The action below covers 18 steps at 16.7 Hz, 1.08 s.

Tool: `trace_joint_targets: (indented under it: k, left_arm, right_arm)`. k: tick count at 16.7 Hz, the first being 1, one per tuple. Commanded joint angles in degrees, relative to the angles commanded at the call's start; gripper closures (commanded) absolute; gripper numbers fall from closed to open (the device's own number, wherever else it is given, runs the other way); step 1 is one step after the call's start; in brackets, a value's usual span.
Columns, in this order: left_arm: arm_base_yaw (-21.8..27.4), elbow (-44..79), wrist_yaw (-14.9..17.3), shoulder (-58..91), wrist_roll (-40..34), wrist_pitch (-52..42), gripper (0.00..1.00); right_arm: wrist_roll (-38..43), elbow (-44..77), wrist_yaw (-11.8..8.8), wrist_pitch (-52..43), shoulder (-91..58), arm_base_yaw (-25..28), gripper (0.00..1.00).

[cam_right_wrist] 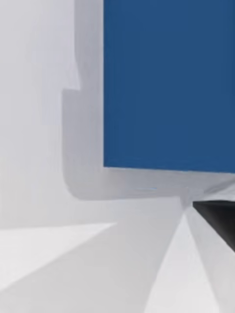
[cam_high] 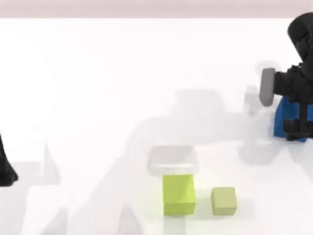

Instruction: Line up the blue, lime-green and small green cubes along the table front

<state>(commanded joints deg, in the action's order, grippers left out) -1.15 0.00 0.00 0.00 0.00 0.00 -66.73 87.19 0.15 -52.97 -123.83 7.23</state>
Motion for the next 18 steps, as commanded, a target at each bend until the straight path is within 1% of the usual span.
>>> trace_joint_targets:
  k: [2, 5, 18]
  left_arm:
    - [0.00, 0.00, 0.00, 0.00, 0.00, 0.00, 0.00]
    - [0.00, 0.00, 0.00, 0.00, 0.00, 0.00, 0.00]
    - [0.00, 0.00, 0.00, 0.00, 0.00, 0.00, 0.00]
  right_arm:
    - [0.00, -1.36, 0.01, 1.70, -0.72, 0.03, 0.00]
    - [0.00, -1.40, 0.01, 1.75, -0.74, 0.03, 0.00]
    - [0.00, -1.40, 0.01, 1.75, -0.74, 0.03, 0.98]
